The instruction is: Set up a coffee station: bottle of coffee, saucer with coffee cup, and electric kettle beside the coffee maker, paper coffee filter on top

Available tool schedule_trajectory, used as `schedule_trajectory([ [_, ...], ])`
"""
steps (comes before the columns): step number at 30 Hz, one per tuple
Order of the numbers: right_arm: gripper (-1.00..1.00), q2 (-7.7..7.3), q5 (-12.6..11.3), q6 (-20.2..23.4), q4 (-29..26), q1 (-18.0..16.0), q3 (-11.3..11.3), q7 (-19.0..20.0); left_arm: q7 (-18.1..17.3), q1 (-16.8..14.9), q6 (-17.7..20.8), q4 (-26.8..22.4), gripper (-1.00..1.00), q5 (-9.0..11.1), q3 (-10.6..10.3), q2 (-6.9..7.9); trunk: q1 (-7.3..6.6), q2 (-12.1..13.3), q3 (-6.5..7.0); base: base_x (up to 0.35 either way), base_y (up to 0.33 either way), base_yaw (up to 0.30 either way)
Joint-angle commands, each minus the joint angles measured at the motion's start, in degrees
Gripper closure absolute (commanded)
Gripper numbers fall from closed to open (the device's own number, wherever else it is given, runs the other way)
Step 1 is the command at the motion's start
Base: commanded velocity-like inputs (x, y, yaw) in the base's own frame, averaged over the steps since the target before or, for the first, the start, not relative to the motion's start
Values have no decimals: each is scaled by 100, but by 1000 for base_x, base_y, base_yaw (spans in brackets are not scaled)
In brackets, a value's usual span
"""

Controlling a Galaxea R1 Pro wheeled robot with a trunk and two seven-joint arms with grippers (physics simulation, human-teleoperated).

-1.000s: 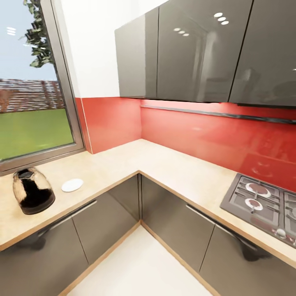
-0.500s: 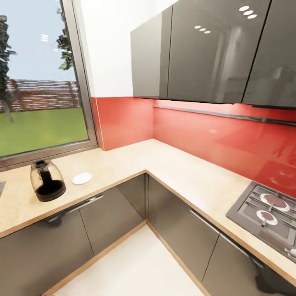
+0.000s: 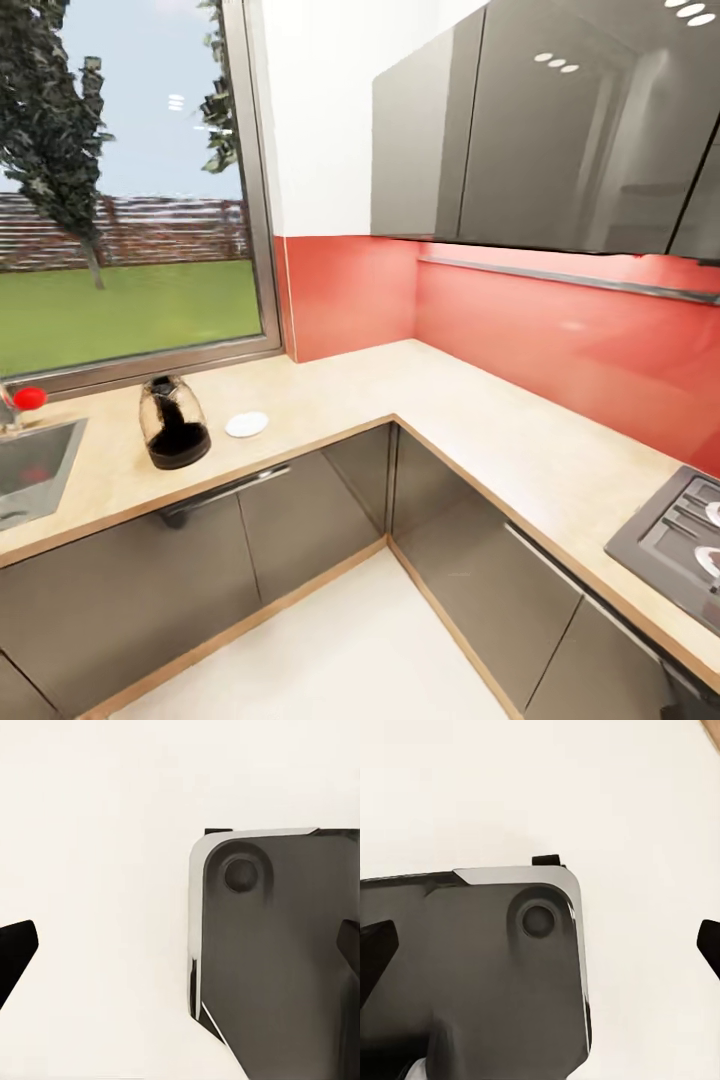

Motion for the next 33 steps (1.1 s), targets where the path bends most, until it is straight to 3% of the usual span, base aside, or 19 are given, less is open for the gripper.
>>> schedule_trajectory([
  [1, -100, -1, 60, -21, 6, -4, -51, 22, -32, 2, -9, -10, -100, -60, 50, -4, 2, -9, -9, 0, 0, 279],
  [16, -100, -1, 60, -21, 8, -4, -50, 22, -41, -5, -9, -13, -100, -52, 33, -11, 2, -9, -9, 27, -12, 279],
  [33, -100, -1, 61, -19, 10, -4, -45, 22, -41, -6, -15, -17, -100, -37, 37, -12, 2, -9, -9, 180, -203, 279],
])
